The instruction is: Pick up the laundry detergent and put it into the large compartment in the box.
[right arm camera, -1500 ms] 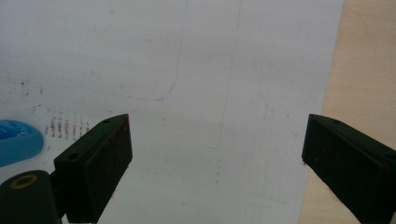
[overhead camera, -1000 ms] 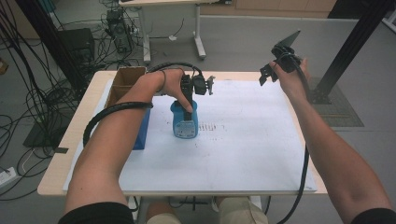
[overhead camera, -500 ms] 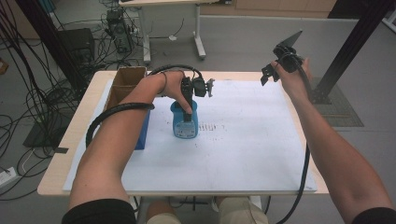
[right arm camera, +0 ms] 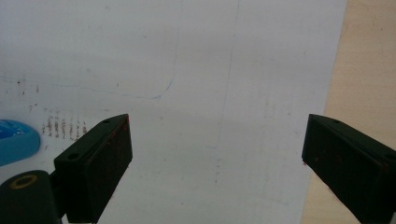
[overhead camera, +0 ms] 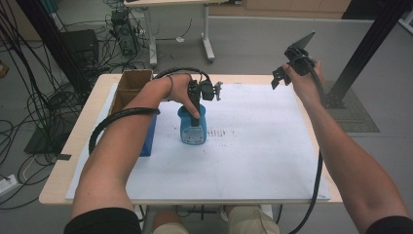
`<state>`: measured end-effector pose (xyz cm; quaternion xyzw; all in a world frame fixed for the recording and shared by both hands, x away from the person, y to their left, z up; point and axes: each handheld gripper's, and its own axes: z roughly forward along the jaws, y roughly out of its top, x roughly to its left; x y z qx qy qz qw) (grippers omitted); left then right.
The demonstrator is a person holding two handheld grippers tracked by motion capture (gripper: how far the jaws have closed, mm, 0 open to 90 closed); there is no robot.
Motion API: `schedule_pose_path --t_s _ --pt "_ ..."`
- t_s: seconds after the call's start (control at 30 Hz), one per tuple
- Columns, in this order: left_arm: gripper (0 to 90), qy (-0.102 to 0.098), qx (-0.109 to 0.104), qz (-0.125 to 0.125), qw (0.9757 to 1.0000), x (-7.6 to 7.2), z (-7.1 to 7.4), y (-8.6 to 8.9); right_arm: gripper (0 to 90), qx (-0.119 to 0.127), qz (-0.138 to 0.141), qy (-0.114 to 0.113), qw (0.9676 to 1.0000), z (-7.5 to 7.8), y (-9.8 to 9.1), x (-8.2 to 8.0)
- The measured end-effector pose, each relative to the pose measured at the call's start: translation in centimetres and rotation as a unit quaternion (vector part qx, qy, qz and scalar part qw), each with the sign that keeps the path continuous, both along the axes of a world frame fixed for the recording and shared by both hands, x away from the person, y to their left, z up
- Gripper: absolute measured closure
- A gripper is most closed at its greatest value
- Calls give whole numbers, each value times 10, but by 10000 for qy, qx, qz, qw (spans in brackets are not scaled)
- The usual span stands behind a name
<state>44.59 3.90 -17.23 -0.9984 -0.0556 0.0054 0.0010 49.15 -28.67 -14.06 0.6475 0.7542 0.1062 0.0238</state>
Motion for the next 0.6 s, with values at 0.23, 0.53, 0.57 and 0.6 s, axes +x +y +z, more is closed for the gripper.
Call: schedule_pose_path --t_s 0.23,0.53,0.57,0.6 --pt "52 -41 -22 22 10000 -1 1 2 86 11 6 12 10000 -1 0 1" --pt "51 -22 -21 16 10000 0 2 2 86 0 27 31 10000 -1 3 2" --pt "51 -37 -31 14 10000 -1 2 2 86 -6 29 35 10000 -1 3 2" --pt "51 -26 -39 21 10000 0 2 3 86 -6 36 36 10000 -2 3 2"
